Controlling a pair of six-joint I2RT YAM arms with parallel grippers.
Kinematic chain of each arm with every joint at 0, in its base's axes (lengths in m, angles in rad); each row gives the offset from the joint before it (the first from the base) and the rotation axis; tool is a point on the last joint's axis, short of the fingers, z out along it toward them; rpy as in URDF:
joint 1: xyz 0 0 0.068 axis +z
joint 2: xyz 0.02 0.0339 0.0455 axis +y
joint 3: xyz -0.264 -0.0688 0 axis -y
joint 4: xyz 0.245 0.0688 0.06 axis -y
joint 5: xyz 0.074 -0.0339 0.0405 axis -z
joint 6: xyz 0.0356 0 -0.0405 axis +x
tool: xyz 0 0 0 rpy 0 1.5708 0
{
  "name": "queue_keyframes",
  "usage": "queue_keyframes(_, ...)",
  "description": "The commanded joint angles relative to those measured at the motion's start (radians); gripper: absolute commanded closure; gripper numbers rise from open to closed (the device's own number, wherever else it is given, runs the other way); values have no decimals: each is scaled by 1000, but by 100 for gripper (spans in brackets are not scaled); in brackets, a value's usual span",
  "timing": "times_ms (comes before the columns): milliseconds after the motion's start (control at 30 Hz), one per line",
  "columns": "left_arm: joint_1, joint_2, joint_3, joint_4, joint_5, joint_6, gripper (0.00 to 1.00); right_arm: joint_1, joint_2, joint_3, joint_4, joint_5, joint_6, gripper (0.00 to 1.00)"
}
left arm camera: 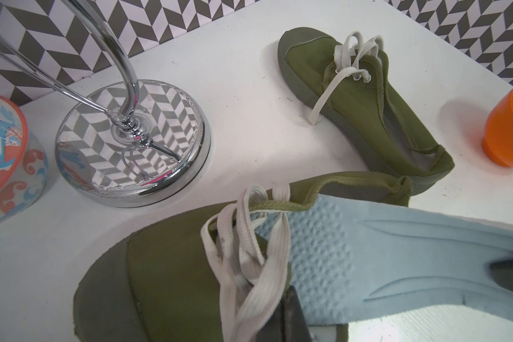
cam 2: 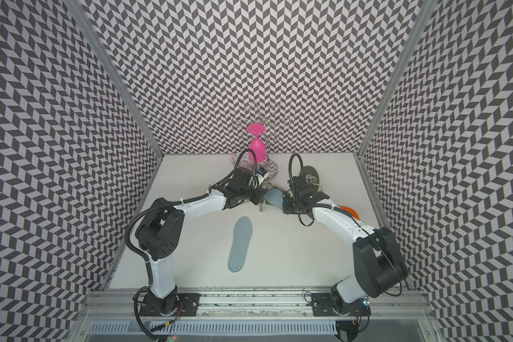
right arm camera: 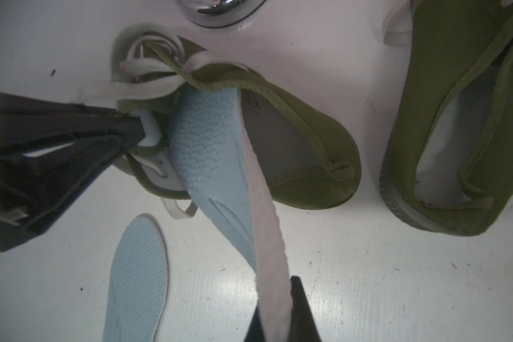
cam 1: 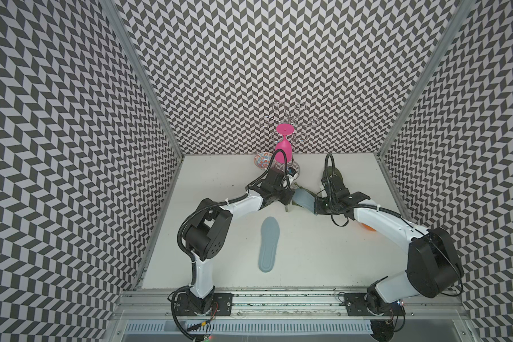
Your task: Insert the insole into the shoe
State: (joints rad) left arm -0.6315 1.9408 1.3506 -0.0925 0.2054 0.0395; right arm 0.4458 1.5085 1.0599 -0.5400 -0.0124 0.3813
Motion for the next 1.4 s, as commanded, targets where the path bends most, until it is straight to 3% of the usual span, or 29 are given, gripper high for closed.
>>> queue_keyframes(0,-11,-47,18,-15,98,56,100,3,-13,69,-42,52,-57,92)
queue_keyframes(200,14,-77,6,-22,151,44,100,5,3,124,-201,-45,-106,92)
queue_keyframes(433,38,-129,-33,-26,225,82,100,4,-64,56,-321,-150,-116,92)
queue_keyframes(700,54,-140,-60,-45,320,143,100,12,-74,72,-368,-69,-125,92)
queue_keyframes(1033,58,-70,-30,-29,343,136,100,86,69,165,-266,155,-208,92)
queue_keyframes(1367,57,-32,-5,-19,367,131,100,87,134,179,-113,177,-297,92)
